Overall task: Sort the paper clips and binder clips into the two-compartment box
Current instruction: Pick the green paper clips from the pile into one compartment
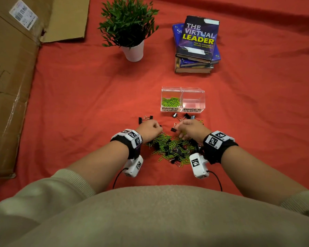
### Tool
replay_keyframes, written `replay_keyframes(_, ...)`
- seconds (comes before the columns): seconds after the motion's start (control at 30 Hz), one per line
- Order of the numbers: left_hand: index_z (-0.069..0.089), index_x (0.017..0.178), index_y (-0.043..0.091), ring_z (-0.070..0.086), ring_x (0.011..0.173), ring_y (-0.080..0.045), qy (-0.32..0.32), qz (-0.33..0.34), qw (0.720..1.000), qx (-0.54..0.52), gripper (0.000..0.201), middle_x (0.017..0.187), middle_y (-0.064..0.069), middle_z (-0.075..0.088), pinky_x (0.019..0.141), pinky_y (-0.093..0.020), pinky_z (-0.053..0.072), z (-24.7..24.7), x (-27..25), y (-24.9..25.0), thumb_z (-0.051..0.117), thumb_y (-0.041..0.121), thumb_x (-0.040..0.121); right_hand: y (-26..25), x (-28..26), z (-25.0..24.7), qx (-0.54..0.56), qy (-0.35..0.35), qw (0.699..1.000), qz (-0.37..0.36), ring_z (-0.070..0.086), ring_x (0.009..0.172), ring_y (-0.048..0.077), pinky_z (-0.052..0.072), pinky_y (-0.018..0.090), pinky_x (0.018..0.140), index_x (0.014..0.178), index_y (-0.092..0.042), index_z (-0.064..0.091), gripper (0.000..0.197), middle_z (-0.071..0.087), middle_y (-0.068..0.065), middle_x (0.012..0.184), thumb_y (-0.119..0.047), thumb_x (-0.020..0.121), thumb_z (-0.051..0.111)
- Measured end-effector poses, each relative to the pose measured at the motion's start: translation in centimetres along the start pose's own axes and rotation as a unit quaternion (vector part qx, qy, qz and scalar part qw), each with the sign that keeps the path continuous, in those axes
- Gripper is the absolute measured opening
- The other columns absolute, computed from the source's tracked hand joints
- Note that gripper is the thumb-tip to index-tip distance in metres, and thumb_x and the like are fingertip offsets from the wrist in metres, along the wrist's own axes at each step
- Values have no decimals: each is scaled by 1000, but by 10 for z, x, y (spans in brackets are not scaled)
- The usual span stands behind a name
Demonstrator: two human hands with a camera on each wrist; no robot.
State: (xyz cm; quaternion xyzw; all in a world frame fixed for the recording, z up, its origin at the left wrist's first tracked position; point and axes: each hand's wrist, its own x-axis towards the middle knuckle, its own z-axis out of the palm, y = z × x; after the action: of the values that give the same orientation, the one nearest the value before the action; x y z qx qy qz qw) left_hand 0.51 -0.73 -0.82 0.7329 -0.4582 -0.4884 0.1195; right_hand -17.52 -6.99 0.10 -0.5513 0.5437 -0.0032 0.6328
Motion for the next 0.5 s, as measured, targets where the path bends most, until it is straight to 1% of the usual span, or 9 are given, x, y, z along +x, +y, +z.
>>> replay_keyframes(0.03, 55, 82, 18, 54, 67, -16, -5, 21, 996, 81, 7, 75, 1, 57, 59, -27, 43, 2, -3, -2, 58, 22, 86, -2, 2, 4, -27, 1, 1000, -4, 55, 60, 13, 46, 21, 55, 91, -5, 62, 9, 61, 4, 73, -10, 90, 55)
replay_keyframes(0.07, 56, 90, 17, 58, 78, -19, -10, 41, 987, 153, 12, 86, -1, 61, 67, -29, 46, 5, -4, -5, 62, 24, 83, -2, 4, 8, -67, 6, 998, -15, 55, 59, 11, 46, 20, 55, 92, -5, 62, 10, 61, 2, 72, -13, 89, 58)
replay_keyframes(0.1, 56, 98, 15, 59, 88, -21, -14, 64, 975, 214, 21, 96, -3, 62, 74, -30, 47, 8, -4, -9, 65, 26, 82, -3, 6, 13, -114, 16, 993, -31, 55, 58, 9, 45, 19, 53, 91, -7, 61, 9, 62, 0, 71, -15, 88, 59)
replay_keyframes(0.17, 54, 107, 11, 57, 100, -26, -10, 95, 955, 279, 32, 109, -8, 60, 83, -34, 46, 11, -3, -15, 67, 28, 83, -5, 9, 22, -194, 39, 978, -61, 55, 60, 9, 43, 20, 53, 87, -10, 61, 5, 62, -1, 73, -15, 86, 61)
replay_keyframes(0.23, 54, 108, 10, 56, 106, -28, 2, 111, 946, 304, 30, 115, -11, 58, 86, -35, 44, 11, -2, -18, 65, 26, 85, -7, 13, 31, -274, 37, 958, -82, 56, 69, 15, 45, 26, 61, 88, -8, 62, 9, 60, 2, 77, -15, 83, 65)
replay_keyframes(0.3, 53, 108, 9, 56, 108, -30, 3, 117, 939, 323, 28, 116, -12, 58, 86, -36, 43, 13, -2, -21, 62, 26, 87, -7, 16, 40, -360, 18, 927, -109, 54, 77, 21, 44, 31, 68, 91, -2, 62, 22, 56, 7, 82, -19, 78, 68)
replay_keyframes(0.37, 53, 107, 8, 56, 109, -32, 3, 121, 933, 338, 27, 117, -13, 57, 85, -37, 43, 14, -4, -22, 59, 27, 89, -3, 19, 47, -413, 7, 901, -131, 49, 89, 21, 44, 32, 79, 101, -3, 59, 35, 51, 8, 95, -25, 76, 71)
replay_keyframes(0.43, 53, 108, 8, 56, 108, -32, 4, 123, 933, 338, 25, 117, -13, 57, 84, -38, 44, 13, -5, -24, 57, 26, 91, 1, 21, 52, -440, 3, 887, -143, 47, 102, 22, 43, 34, 91, 111, -5, 55, 43, 49, 9, 108, -26, 77, 71)
replay_keyframes(0.5, 53, 108, 8, 57, 106, -32, 4, 121, 936, 330, 24, 116, -13, 57, 83, -39, 44, 12, -5, -26, 56, 25, 92, 4, 21, 54, -448, 5, 882, -148, 49, 108, 25, 44, 34, 93, 115, -4, 53, 41, 50, 11, 114, -19, 80, 68)
